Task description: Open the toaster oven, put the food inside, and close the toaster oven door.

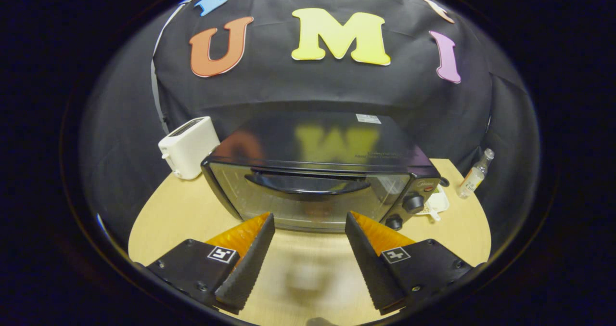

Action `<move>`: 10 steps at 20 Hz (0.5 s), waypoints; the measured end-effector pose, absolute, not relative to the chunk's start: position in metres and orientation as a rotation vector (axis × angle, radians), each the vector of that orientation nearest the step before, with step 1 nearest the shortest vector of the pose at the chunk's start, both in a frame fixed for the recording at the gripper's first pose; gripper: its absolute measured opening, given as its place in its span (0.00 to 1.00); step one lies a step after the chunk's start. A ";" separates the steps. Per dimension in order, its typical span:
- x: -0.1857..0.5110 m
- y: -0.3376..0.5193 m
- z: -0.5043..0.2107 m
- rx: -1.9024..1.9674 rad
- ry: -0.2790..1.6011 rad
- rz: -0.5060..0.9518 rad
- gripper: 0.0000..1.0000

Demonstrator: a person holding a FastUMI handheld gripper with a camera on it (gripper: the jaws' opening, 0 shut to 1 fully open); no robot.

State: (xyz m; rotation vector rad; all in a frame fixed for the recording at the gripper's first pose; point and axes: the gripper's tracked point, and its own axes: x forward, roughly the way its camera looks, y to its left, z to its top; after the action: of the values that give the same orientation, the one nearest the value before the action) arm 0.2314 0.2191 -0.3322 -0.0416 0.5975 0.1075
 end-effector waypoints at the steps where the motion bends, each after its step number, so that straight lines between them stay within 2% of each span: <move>1: 0.230 0.217 -0.333 -0.032 0.601 0.105 0.95; 10: 0.203 0.180 -0.319 0.024 0.577 0.054 0.95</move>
State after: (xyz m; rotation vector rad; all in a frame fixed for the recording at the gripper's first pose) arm 0.2034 0.1804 -0.3190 0.0242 0.5768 0.0539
